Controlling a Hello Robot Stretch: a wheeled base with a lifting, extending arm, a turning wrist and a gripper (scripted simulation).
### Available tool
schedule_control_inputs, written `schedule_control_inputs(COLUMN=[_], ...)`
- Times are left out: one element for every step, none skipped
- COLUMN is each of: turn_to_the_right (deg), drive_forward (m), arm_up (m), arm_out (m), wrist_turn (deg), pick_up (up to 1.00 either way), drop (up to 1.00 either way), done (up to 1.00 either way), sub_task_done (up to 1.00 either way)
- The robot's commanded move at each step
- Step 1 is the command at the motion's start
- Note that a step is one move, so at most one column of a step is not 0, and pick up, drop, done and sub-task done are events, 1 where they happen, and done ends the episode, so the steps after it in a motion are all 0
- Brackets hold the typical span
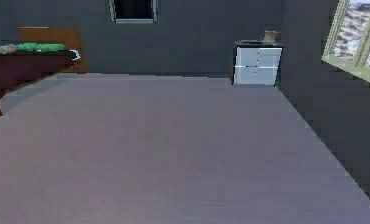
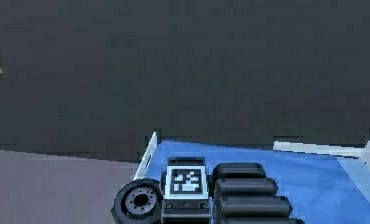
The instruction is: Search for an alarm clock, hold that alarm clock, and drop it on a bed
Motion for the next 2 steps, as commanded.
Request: schedule_control_inputs(turn_to_the_right=[45.0,33.0], drive_forward=[0.00,0.00], arm_up=[0.00,0.00], arm_out=[0.00,0.00], wrist_turn=[0.0,0.0], pick_up=[0.00,0.00], drop=[0.00,0.00], done=[0.00,0.00], sub_task_done=[0.00,0.00])
